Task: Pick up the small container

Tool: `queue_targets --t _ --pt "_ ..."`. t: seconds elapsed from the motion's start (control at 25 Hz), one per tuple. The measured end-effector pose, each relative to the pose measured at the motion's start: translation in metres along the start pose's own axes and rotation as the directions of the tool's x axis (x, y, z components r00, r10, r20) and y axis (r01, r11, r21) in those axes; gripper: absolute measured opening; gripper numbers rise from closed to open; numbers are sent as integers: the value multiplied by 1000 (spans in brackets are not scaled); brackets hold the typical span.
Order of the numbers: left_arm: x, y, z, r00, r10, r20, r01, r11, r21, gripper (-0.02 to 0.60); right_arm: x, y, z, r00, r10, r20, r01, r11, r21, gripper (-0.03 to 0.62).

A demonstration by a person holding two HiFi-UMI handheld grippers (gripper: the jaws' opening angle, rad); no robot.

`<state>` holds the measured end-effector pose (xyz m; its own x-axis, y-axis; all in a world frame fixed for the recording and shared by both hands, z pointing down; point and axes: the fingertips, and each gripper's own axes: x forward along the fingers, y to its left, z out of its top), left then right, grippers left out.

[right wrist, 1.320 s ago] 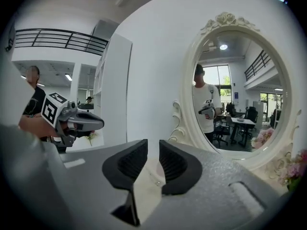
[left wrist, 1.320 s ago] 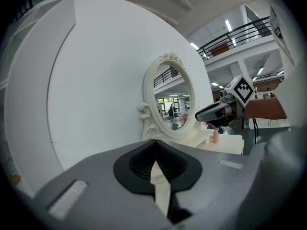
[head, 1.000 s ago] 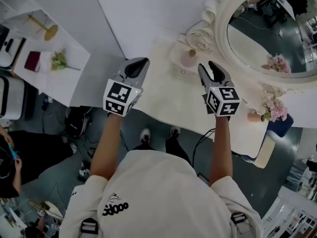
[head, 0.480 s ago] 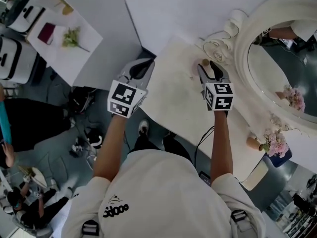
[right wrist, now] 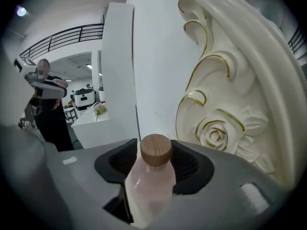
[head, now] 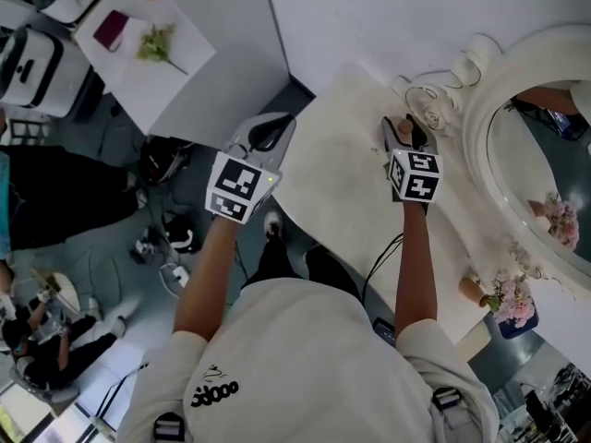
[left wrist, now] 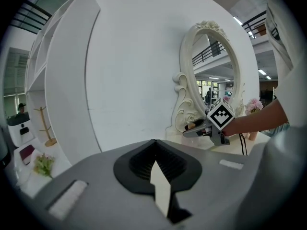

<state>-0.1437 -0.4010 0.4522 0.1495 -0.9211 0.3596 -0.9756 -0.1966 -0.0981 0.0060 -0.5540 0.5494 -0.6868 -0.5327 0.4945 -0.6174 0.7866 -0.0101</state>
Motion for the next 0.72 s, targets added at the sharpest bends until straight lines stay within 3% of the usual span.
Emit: queue_targets --t 0.28,0.52,0.72 --pt "-12 4 -16 999 25 -34 -26 999 -30 17 6 -1 6 993 -79 92 88 992 -93 163" --pt "-19 -1 -15 1000 10 -23 -10 1000 -11 17 3 -6 7 990 -100 99 103 994 -27 115" --pt "-27 -1 -6 1000 -11 9 11 1000 16 17 -10 -3 8 989 -119 87 124 991 -51 106"
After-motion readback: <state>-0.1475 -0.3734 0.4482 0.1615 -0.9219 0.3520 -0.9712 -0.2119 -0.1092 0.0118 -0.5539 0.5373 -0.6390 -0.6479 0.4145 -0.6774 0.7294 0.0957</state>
